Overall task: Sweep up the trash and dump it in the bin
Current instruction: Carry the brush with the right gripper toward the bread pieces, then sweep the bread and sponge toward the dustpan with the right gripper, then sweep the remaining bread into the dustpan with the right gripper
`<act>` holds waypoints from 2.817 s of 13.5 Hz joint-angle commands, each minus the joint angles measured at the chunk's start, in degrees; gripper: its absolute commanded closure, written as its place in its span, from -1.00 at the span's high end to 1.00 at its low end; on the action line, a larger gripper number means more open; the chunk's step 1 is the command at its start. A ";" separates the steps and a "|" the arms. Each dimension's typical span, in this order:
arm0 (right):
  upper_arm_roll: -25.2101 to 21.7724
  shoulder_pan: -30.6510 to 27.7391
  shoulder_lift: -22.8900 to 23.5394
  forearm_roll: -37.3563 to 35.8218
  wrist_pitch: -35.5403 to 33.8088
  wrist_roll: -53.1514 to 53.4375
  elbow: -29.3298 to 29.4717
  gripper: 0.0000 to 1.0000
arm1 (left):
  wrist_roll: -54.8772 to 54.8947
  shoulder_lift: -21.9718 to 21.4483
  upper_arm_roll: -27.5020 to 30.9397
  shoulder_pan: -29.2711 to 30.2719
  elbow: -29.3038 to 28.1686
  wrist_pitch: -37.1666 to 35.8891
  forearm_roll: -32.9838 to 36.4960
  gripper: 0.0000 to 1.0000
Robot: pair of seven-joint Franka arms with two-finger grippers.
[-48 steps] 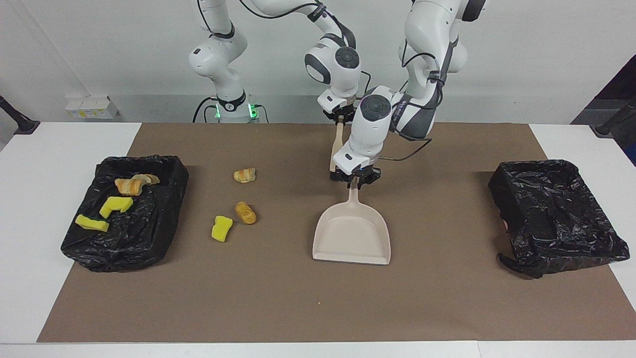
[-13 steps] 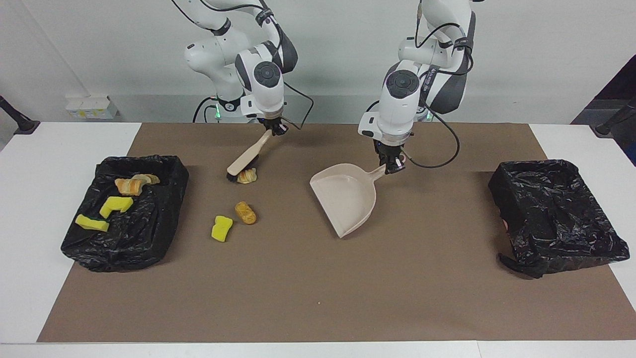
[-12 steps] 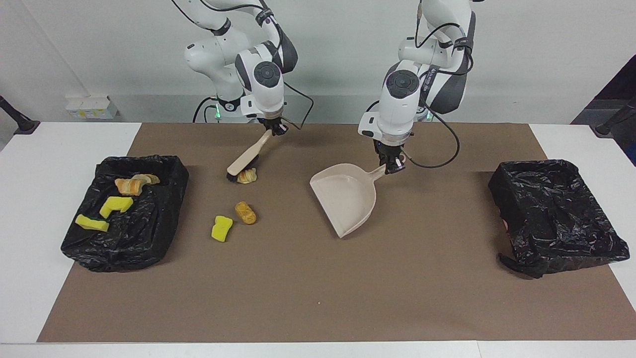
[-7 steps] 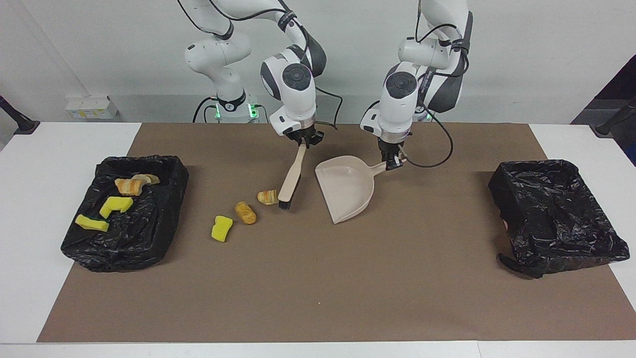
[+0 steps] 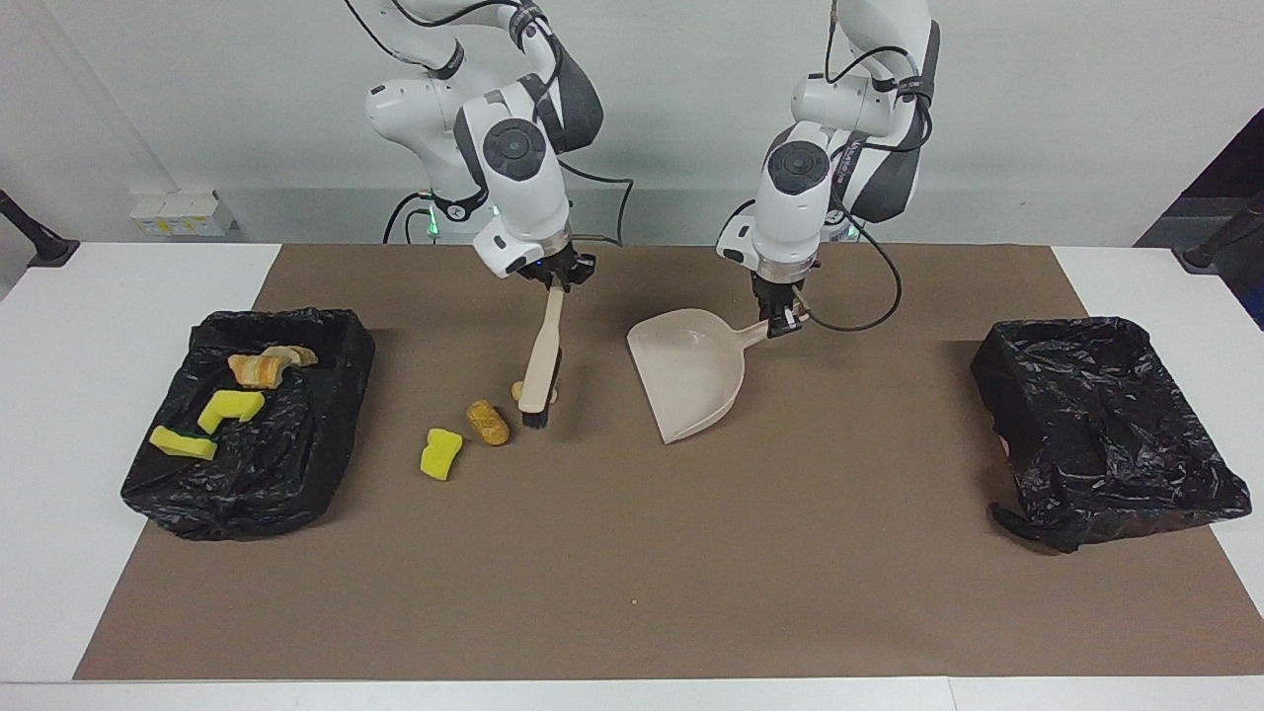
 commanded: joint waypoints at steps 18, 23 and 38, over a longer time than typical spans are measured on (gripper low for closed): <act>1.22 -5.97 2.64 -9.28 6.92 -14.13 -9.20 -1.00 | -5.61 -0.73 0.50 -2.04 -2.38 3.59 -0.79 -1.00; 1.40 3.51 3.96 0.93 7.19 -7.88 -7.01 -1.00 | -5.88 -0.73 0.59 -2.04 -2.38 3.50 -0.79 -1.00; 1.31 18.92 1.95 11.49 1.85 -4.43 -0.50 -1.00 | -13.16 -0.73 0.59 -1.34 -2.29 2.80 -0.79 -1.00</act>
